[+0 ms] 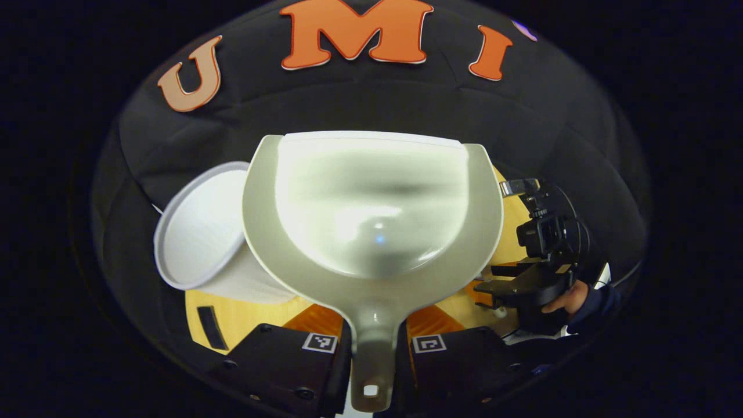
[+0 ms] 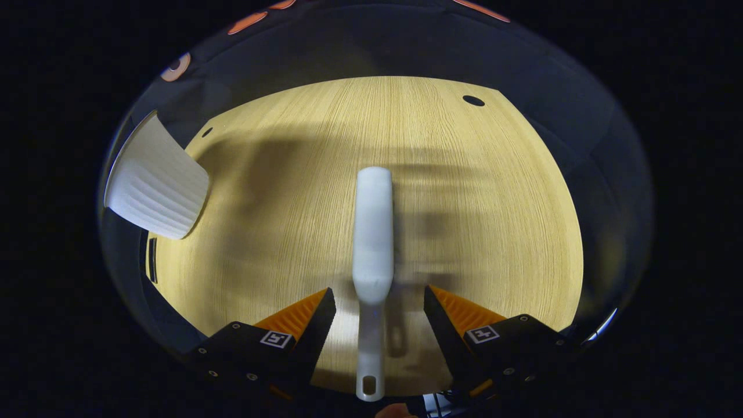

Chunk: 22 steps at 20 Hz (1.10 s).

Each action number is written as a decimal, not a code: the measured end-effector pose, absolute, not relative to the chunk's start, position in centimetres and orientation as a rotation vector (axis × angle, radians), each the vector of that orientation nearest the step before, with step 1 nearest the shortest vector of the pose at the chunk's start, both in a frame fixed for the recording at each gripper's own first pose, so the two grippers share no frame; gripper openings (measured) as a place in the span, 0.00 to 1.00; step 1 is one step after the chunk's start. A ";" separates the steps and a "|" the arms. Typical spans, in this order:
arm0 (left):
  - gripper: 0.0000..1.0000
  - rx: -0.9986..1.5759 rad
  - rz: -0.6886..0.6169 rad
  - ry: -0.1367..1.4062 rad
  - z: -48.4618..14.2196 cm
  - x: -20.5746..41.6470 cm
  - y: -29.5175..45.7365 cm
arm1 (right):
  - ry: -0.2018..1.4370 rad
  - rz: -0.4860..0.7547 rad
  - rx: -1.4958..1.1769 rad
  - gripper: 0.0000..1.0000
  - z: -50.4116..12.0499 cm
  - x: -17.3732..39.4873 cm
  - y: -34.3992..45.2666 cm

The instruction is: Pick up the small broom and dustpan from the desktop, sweep the trash into the dustpan with the broom, and then empty the trash into the garbage bin.

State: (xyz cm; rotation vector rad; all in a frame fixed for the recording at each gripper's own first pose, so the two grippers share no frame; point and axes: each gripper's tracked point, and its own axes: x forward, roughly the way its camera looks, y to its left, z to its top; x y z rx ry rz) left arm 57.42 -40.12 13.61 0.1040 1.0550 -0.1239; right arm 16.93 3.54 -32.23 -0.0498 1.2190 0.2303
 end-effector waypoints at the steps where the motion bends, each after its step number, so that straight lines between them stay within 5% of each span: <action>1: 0.33 0.077 -0.112 1.093 11.4 57.0 -40.7 | 1.218 0.232 -0.047 0.93 -32.3 16.8 3.7; 9: 0.33 -0.021 -0.046 1.353 -1.2 54.6 -42.8 | 1.217 0.231 -0.046 0.93 -32.4 16.8 3.9; 22: 0.37 0.044 -0.037 1.458 -4.8 53.6 -41.6 | 1.228 0.223 -0.046 0.94 -32.5 16.6 4.0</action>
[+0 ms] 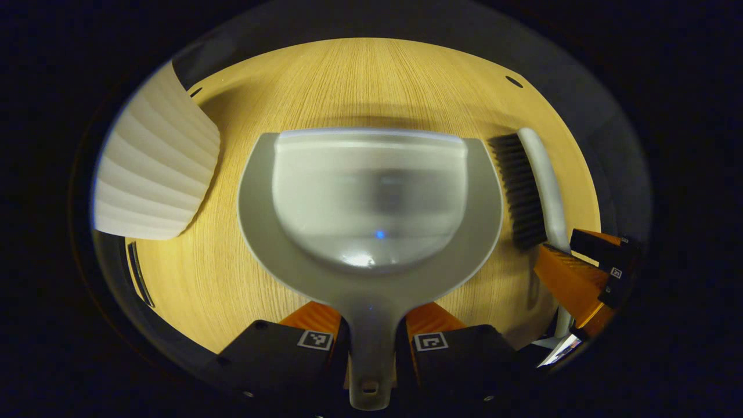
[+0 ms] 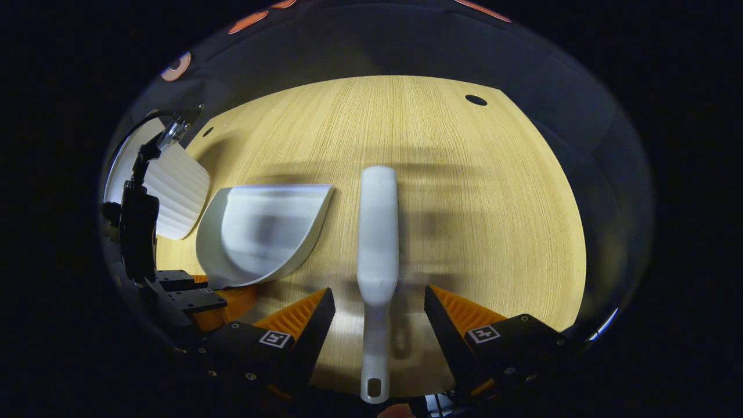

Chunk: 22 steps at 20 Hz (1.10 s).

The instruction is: Pick up the small broom and dustpan from the desktop, sweep the trash into the dustpan with the broom, and then empty the trash into the garbage bin.

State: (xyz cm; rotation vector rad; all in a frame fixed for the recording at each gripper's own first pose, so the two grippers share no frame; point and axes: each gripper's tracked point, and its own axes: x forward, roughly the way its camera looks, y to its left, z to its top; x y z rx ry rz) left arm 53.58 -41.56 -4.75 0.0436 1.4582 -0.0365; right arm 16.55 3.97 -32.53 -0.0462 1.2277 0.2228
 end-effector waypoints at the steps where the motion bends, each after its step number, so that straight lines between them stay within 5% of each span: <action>1: 0.38 0.056 -0.050 1.454 -4.9 53.7 -41.5 | 1.227 0.221 -0.046 0.95 -32.6 16.6 4.0; 2: 0.55 0.061 -0.058 1.445 -5.1 54.0 -41.4 | 1.229 0.220 -0.044 0.95 -32.6 16.5 4.0; 4: 0.73 0.065 -0.061 1.435 -4.8 54.0 -41.3 | 1.228 0.220 -0.040 0.96 -32.5 16.5 4.2; 9: 0.74 0.068 -0.071 1.344 0.5 55.2 -41.5 | 1.209 0.222 -0.021 0.96 -32.5 16.6 4.4; 14: 0.72 0.172 -0.036 1.030 8.0 61.7 -40.2 | 1.128 0.204 0.018 0.96 -29.6 17.8 4.0; 22: 0.73 0.123 -0.003 0.596 19.1 68.2 -42.4 | 0.770 0.209 -0.001 0.95 -20.0 22.6 4.4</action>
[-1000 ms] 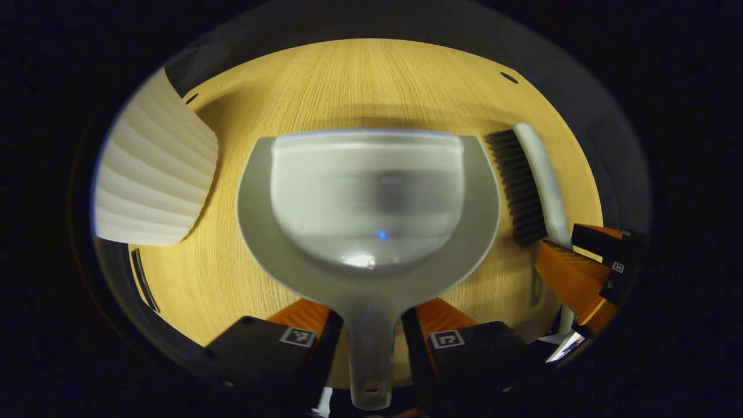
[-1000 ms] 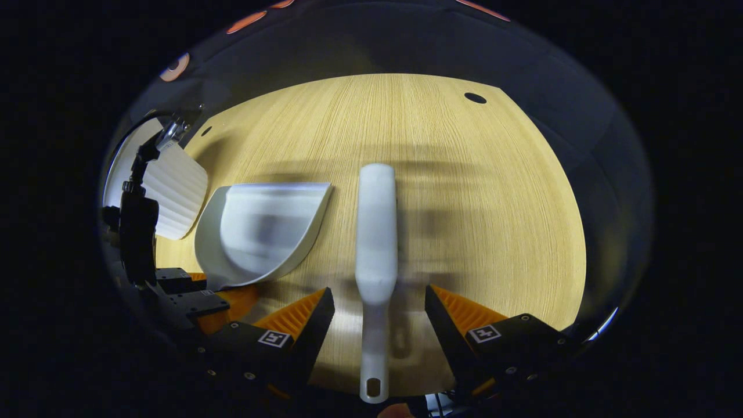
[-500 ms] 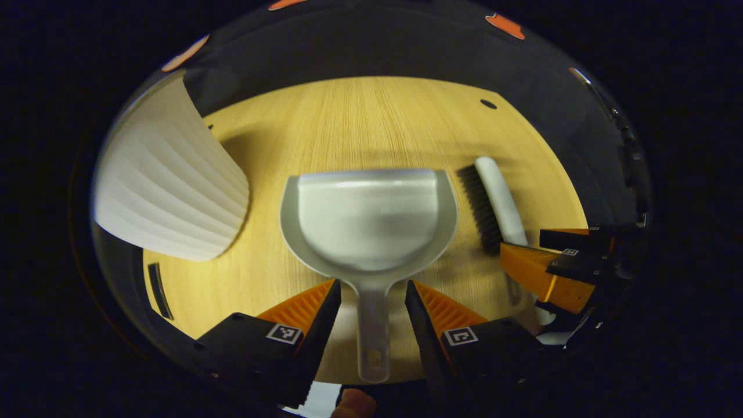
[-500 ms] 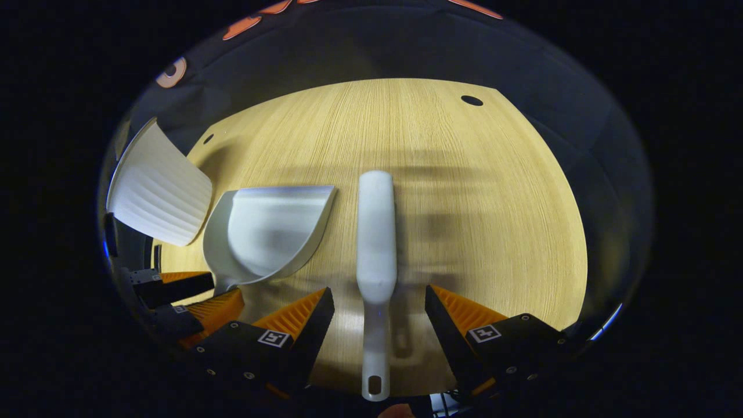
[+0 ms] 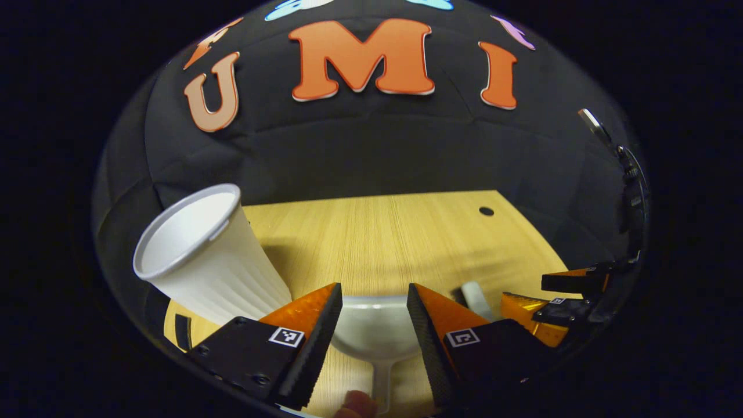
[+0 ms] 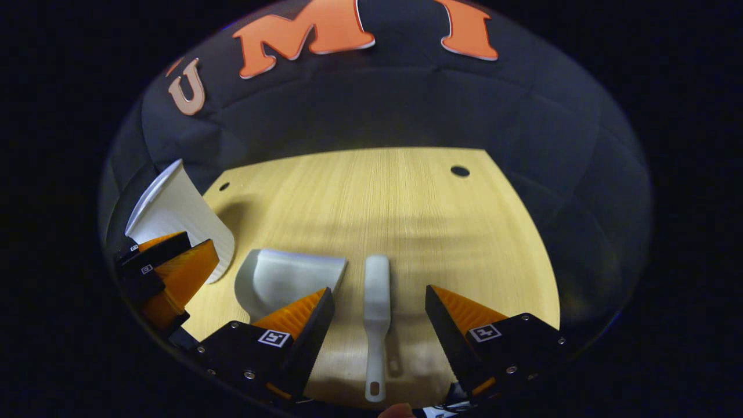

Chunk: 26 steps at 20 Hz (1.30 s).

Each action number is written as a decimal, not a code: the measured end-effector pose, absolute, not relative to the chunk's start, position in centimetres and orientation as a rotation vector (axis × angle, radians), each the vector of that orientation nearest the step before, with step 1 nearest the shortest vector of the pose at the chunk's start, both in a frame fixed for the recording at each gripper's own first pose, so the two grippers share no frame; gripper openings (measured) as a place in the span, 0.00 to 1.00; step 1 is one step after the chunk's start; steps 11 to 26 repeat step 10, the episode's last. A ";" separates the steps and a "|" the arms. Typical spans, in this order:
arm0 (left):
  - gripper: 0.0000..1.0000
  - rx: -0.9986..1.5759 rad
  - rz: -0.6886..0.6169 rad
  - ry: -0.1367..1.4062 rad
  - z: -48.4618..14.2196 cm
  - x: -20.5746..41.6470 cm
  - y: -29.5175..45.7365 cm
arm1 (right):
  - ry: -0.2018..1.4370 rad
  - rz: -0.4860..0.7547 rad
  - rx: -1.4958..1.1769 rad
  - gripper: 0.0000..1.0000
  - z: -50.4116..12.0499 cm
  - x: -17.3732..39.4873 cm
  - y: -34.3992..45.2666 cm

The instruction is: Pick up the small broom and dustpan from the desktop, sweep the trash into the dustpan with the broom, and then empty the trash into the garbage bin.

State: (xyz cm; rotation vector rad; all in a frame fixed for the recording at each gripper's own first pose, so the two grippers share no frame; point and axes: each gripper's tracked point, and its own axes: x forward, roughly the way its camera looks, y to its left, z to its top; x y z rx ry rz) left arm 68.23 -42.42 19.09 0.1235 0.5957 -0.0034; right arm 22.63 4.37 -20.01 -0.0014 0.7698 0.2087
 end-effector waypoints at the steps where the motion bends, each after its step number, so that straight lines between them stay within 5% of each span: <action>1: 0.73 0.122 -0.004 0.527 21.3 68.7 -42.8 | 0.711 0.210 0.002 0.96 -18.1 23.3 4.2; 5: 0.69 0.093 -0.025 0.218 29.0 69.7 -43.3 | 0.419 0.201 0.028 0.95 -12.9 25.4 3.9; 10: 0.73 0.110 0.008 0.069 33.7 68.1 -44.8 | 0.197 0.229 0.020 0.95 -11.2 25.2 3.9; 26: 0.73 0.110 0.008 0.069 33.7 68.1 -44.8 | 0.197 0.229 0.020 0.95 -11.2 25.2 3.9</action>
